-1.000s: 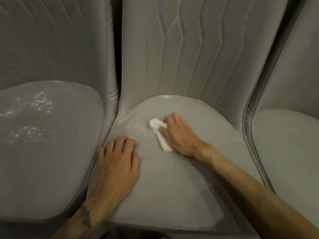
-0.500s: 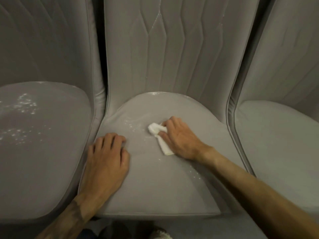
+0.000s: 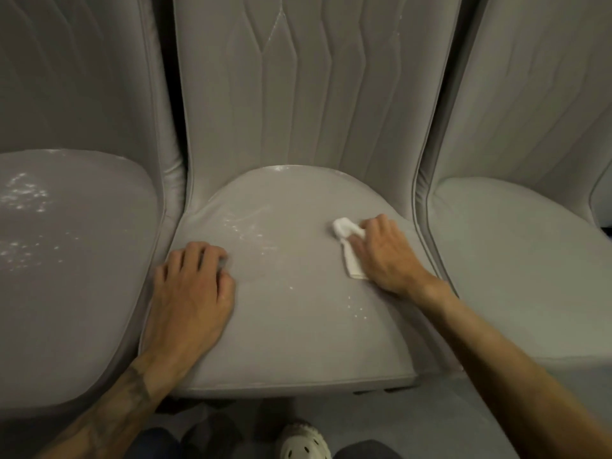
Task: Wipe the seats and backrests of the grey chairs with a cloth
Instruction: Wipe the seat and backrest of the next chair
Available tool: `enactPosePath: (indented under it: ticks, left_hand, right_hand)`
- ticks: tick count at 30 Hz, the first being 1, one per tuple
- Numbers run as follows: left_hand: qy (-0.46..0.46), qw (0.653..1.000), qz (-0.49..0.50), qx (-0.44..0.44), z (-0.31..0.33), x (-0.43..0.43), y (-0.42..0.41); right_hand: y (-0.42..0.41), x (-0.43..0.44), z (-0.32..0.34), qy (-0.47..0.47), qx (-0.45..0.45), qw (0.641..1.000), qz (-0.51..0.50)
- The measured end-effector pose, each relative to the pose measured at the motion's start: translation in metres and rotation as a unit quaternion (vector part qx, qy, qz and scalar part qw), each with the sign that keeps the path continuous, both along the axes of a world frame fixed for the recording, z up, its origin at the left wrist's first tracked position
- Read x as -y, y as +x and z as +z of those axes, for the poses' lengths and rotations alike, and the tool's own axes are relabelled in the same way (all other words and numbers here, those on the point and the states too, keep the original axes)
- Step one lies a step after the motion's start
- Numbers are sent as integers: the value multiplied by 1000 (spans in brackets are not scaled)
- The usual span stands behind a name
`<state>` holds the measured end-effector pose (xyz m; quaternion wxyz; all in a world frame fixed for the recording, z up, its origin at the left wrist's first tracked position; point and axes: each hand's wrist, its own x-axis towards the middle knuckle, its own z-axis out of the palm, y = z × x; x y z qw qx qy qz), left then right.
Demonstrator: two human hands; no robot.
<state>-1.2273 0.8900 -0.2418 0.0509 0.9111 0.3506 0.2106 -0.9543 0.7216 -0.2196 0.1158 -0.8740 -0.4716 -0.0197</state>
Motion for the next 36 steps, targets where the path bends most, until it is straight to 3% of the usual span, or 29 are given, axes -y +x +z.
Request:
enactPosePath:
  ticks: [3, 6, 8, 12, 14, 20, 26, 28, 32, 34, 36]
  left_hand:
    - [-7, 1000, 0, -1, -1, -1, 0]
    - [-4, 1000, -1, 6, -3, -2, 0]
    - [-4, 1000, -6, 16, -5, -2, -1]
    - [6, 999, -16, 28, -9, -5, -2]
    - [12, 999, -15, 27, -10, -5, -2]
    - [18, 999, -18, 23, -12, -6, -3]
    - [16, 999, -20, 30, -11, -6, -3]
    - [16, 999, -18, 25, -10, -5, -3]
    - [6, 999, -18, 27, -10, -7, -3]
    - [4, 999, -19, 29, -10, -8, -3]
    - [-2, 1000, -20, 24, -9, -8, -4]
  right_hand:
    - [-30, 2, -3, 1, 12, 999, -34]
    - [-94, -13, -16, 39, 3, 996, 86]
    - [-94, -7, -9, 27, 13, 992, 121]
    - [-35, 45, 1, -5, 34, 999, -36]
    - [-46, 60, -1, -3, 66, 994, -90]
    - [-137, 15, -13, 59, -8, 996, 70]
    - [-80, 80, -6, 30, 49, 990, -126]
    - [-110, 51, -6, 55, 25, 993, -103]
    - [-169, -2, -12, 73, 3, 995, 71]
    - [-146, 14, -11, 62, 4, 996, 58]
    - [-112, 47, -10, 35, 10, 999, -20]
